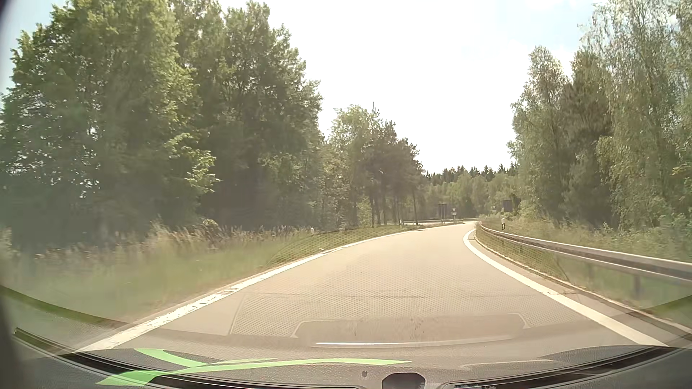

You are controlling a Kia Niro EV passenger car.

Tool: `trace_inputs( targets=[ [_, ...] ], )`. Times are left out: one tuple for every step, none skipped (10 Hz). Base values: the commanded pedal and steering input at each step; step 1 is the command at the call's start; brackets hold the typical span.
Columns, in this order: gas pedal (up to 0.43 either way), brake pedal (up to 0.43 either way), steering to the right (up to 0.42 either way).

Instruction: Follow the waypoints while adhering to traffic rules and regulations

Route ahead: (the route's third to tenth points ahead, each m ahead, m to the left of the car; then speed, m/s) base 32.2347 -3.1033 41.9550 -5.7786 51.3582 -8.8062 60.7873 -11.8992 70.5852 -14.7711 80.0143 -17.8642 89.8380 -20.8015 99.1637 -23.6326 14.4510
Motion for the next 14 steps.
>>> trace_inputs(
  targets=[
    [0.24, 0.0, 0.032],
    [0.24, 0.0, 0.033],
    [0.228, 0.0, 0.033],
    [0.22, 0.0, 0.033],
    [0.189, 0.0, 0.034],
    [0.169, 0.0, 0.036],
    [0.157, 0.0, 0.036],
    [0.15, 0.0, 0.036],
    [0.138, 0.0, 0.037],
    [0.138, 0.0, 0.037],
    [0.138, 0.0, 0.038],
    [0.138, 0.0, 0.038],
    [0.138, 0.0, 0.038],
    [0.138, 0.0, 0.038]
  ],
)
